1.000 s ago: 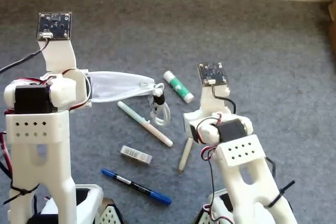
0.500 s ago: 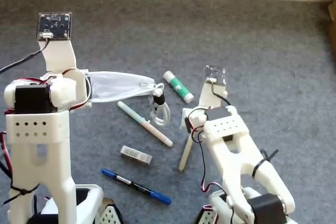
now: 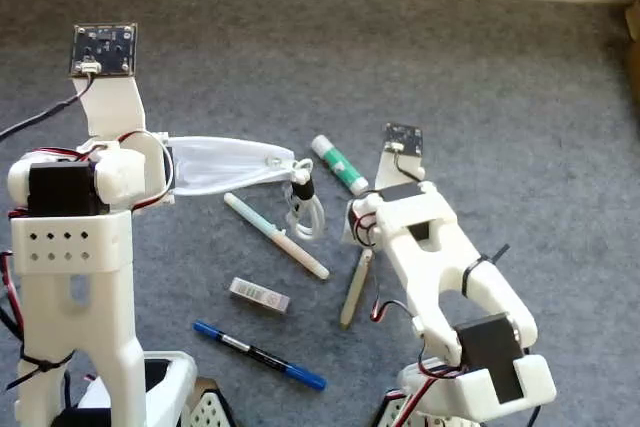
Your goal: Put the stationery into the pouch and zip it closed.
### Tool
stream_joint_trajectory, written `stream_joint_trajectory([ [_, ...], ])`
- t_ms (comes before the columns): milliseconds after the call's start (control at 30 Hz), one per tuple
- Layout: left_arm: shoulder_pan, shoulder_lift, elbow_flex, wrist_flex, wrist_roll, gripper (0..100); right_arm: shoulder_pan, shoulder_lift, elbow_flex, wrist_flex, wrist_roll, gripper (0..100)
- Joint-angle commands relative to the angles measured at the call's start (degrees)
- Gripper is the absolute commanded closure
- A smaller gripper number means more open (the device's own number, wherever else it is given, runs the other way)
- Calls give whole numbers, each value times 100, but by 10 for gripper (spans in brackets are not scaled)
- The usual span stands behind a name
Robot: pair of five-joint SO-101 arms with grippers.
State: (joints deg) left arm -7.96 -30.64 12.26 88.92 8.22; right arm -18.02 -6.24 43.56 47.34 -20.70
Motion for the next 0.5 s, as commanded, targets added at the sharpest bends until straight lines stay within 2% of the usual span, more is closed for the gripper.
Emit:
stream_joint_trajectory([
  [0,-48,75,84,-26,53,994,4,-48,-286,-84,-44,933],
  [233,-48,75,84,-26,53,994,-4,-57,-286,-31,-26,969],
  [467,-48,75,84,-26,44,994,-22,-585,-470,760,422,969],
])
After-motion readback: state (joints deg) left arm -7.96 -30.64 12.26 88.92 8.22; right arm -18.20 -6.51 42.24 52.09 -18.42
